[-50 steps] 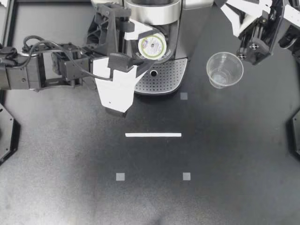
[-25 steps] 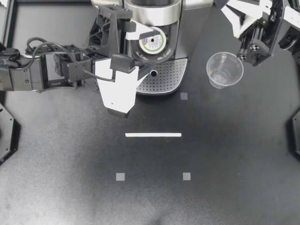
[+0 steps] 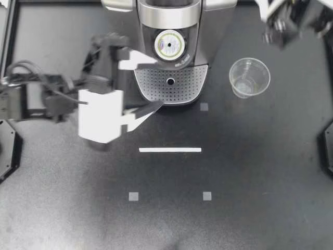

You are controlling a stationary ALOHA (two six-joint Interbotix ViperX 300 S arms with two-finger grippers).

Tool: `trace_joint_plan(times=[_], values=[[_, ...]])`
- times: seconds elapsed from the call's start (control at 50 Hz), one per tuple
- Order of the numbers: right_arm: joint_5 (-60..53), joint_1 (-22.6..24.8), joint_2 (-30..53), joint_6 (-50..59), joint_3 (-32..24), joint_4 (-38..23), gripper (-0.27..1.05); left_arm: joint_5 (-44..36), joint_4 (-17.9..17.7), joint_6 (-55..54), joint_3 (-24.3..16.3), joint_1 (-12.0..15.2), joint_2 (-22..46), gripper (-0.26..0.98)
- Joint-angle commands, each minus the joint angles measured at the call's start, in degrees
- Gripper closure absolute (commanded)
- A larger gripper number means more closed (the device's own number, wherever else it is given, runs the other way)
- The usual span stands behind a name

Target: Place the coffee capsule inside the capsule container, then place the cup onto the center of the cup tray, then push the 'Hot Water' and 'Travel Mug' buttons.

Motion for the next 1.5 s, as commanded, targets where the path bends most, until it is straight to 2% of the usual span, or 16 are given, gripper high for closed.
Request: trace_joint_plan(times=[0.0,0.16,0.28,0.56,0.78,1.0,1.26,1.48], values=[[2.11,-2.29,0.35,-0.18,-3.25,0.09,0.68,-4.04,0.18,-2.99,2.37,-0.09,-3.34,-0.03],[2.37,-4.75,3.08,-0.26,-5.27,-0.09,0.68,-11.6,0.09,-9.49,8.96,-0.09,-6.42,-0.03],[2.29,-5.1,6.06,-0.26,-7.03,-0.18,0.68,-15.56,0.09,-13.62,12.48,-0.09,-7.56,-0.03],[2.29,-5.89,13.01,-0.26,-12.04,-0.26,0.68,-20.04,-0.26,-18.46,16.79,-0.09,-7.82,-0.03],[2.46,-6.24,16.61,0.0,-14.77,-0.35,0.68,-22.24,-0.62,-19.78,18.63,-0.09,-7.82,-0.03],[2.55,-5.19,17.23,0.18,-15.64,-0.53,0.68,-22.06,-0.62,-19.78,18.72,-0.09,-7.91,-0.03],[2.72,-2.37,15.91,0.18,-15.12,-1.05,0.68,-21.8,-0.62,-19.78,18.63,-0.09,-7.91,-0.03],[2.64,0.62,13.1,0.18,-12.48,-1.14,0.68,-21.8,-0.7,-19.78,18.54,-0.09,-7.91,-0.03]])
